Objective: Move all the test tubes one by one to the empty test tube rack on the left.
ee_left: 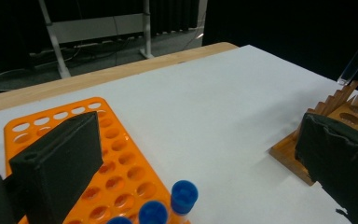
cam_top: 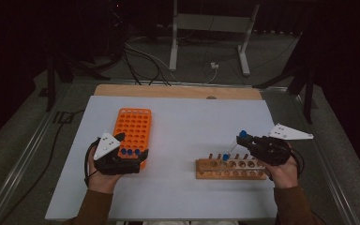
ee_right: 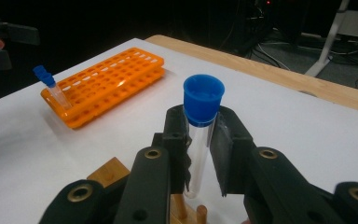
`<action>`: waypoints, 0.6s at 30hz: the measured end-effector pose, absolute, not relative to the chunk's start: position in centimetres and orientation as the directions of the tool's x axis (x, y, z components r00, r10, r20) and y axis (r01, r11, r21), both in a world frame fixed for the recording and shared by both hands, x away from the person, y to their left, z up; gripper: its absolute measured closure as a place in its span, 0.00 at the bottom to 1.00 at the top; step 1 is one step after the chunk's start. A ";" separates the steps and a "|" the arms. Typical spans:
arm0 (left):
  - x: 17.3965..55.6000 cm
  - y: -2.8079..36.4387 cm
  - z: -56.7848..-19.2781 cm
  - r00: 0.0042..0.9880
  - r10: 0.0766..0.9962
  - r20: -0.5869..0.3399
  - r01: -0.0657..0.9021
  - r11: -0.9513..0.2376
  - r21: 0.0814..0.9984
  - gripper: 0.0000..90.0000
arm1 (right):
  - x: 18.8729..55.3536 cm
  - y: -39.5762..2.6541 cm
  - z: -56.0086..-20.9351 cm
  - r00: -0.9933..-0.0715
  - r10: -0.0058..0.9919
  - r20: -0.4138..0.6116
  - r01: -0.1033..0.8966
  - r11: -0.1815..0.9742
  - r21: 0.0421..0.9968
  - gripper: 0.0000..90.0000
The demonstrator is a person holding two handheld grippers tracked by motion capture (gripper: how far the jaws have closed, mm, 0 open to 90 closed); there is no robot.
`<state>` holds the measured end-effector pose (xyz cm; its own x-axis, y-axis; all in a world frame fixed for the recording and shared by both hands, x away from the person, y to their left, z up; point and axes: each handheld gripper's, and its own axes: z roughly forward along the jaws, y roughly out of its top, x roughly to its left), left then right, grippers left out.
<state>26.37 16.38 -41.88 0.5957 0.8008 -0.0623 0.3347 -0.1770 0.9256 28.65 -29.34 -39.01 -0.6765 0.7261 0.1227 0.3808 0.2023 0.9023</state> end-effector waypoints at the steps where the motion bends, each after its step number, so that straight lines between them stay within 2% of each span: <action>1: 26.4 16.2 -41.9 0.597 0.799 -0.064 0.335 -0.176 0.926 0.02 | 28.7 -29.2 -39.0 -0.677 0.726 0.122 0.379 0.203 0.903 0.85; 18: 27.0 13.2 -41.9 0.647 0.760 -0.057 0.326 -0.209 0.922 0.02 | 29.1 -27.3 -38.5 -0.700 0.705 0.113 0.366 0.219 0.905 0.85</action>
<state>27.03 13.15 -41.93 0.6474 0.7600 -0.0568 0.3258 -0.2086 0.9221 29.13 -27.27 -38.48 -0.7003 0.7049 0.1126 0.3659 0.2190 0.9045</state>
